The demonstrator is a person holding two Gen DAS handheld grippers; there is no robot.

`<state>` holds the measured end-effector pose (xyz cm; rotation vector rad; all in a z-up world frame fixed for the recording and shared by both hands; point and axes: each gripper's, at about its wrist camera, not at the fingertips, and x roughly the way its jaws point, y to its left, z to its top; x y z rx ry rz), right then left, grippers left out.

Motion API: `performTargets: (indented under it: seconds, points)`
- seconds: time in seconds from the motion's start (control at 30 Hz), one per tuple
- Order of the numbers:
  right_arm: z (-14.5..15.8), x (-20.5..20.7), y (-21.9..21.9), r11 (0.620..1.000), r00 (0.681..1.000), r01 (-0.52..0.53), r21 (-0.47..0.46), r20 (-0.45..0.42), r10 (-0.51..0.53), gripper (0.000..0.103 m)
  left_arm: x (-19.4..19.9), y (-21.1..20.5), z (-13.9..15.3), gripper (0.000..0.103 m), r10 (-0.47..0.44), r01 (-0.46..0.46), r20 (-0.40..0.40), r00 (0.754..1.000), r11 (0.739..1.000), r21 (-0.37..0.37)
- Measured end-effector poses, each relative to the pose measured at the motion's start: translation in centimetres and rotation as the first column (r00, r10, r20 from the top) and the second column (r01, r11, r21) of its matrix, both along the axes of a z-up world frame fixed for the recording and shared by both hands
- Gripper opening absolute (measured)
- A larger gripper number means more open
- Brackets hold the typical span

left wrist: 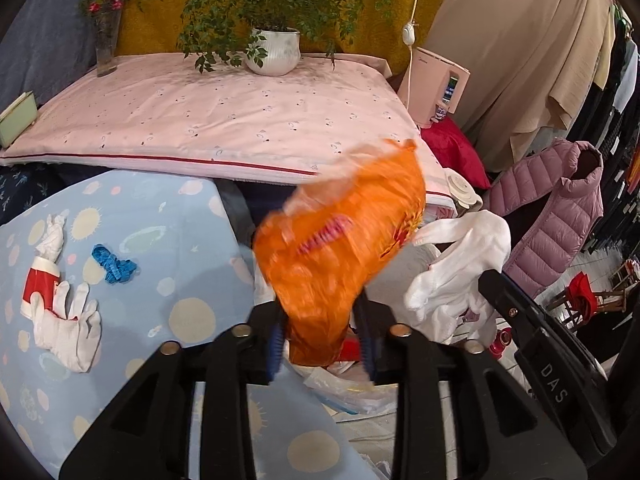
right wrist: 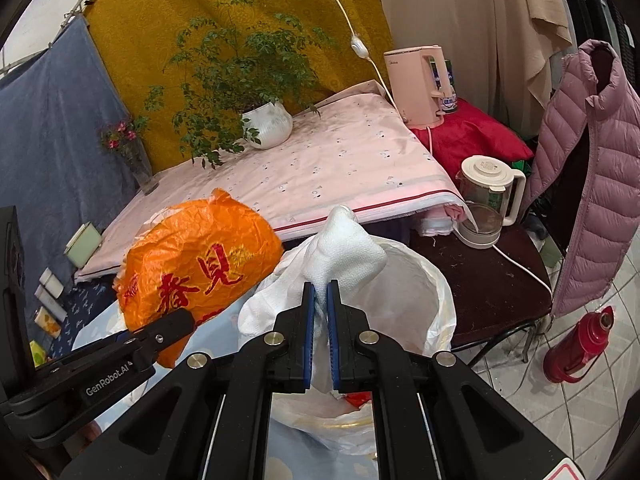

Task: Collect trash
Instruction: 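Carry the bag and glove over the bin and open both tools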

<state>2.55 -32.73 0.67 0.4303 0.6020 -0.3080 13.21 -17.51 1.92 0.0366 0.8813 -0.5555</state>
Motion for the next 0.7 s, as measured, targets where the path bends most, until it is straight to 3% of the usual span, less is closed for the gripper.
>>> performTargets:
  seconds: [0.07,0.13,0.7]
  points:
    - [-0.1,-0.1,-0.3,1.0,1.0,0.004,0.002,-0.002,-0.004,0.006,0.1,-0.2,-0.2,0.052,0.011,-0.011,0.006,1.0,1.0,0.006]
    - [-0.3,0.0,-0.6,1.0,1.0,0.007,0.003,-0.004,-0.007,0.006,0.2,-0.3,-0.4,0.055,0.024,-0.024,0.003,1.0,1.0,0.009]
    - [-1.1,1.2,-0.3,1.0,1.0,-0.008,0.005,-0.025,0.008,0.009,0.7,1.3,-1.3,0.061,0.072,-0.072,-0.011,0.997,0.997,0.027]
